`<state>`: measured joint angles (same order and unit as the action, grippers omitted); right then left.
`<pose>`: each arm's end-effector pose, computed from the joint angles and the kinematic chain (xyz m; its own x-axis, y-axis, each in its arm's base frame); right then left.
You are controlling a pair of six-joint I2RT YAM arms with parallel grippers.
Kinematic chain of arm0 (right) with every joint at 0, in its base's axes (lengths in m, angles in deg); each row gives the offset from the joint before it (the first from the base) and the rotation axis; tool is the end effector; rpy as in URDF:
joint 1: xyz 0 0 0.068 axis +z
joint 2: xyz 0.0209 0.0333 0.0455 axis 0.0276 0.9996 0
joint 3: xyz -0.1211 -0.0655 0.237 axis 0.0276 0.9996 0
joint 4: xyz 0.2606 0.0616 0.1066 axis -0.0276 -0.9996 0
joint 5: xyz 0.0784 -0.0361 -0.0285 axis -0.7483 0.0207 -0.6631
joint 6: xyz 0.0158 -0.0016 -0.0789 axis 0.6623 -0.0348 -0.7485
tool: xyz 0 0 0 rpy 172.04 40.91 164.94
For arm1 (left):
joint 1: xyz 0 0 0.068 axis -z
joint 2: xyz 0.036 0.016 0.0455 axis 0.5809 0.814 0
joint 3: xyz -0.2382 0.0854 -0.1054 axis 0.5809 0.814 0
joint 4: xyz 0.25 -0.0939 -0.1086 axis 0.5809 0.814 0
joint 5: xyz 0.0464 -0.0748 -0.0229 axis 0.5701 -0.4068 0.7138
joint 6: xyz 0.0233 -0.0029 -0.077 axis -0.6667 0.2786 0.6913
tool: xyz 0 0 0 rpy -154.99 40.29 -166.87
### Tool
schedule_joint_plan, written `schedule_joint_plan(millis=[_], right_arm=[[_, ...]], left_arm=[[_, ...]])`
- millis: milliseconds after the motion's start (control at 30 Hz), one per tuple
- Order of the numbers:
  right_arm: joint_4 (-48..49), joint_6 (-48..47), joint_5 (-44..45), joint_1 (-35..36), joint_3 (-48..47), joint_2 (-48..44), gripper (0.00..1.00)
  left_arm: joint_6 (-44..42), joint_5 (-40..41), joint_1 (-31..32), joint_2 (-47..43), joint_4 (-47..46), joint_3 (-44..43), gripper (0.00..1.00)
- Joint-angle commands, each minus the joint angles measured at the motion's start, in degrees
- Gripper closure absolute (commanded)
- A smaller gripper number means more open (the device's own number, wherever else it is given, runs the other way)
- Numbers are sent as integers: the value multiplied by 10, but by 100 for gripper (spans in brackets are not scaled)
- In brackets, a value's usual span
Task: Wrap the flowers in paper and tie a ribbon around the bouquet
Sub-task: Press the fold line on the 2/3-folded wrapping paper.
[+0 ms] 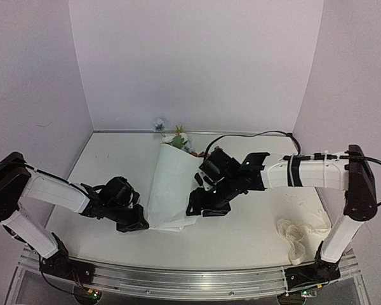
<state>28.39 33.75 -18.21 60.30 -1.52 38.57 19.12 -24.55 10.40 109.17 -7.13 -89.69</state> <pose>0.2013 0.3709 0.1844 -0.9381 -0.2689 -0.2183 -0.3460 0.7558 0.5560 0.1849 -0.2174 0.0716 -0.9840 -0.1138 -0.1373 -0.0146 0.8186 -0.5742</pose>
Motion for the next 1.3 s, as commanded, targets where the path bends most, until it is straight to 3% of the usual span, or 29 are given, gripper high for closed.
schedule_joint_plan(millis=[0,200,333,433,567,700,1000,1267], right_arm=[[20,4,23,-43,41,-30,33],[101,19,-5,-99,29,12,30],[112,15,-15,-118,-13,45,36],[114,13,-24,-122,-50,73,53],[112,-1,-30,-125,-81,92,84],[79,-50,-38,-125,-129,114,100],[27,-154,-85,-133,-234,184,100],[20,-157,-102,-148,-275,230,100]], left_arm=[[-21,-3,-2,-11,40,-24,100],[-29,-3,-2,-9,47,-33,100],[-31,-4,-2,-6,46,-35,100],[-31,-4,-2,-6,45,-36,100],[-34,-6,-2,-6,49,-42,100],[-48,-6,-2,-14,63,-57,99],[-81,1,-6,-42,95,-107,90],[-122,-59,-10,38,60,-138,93]])
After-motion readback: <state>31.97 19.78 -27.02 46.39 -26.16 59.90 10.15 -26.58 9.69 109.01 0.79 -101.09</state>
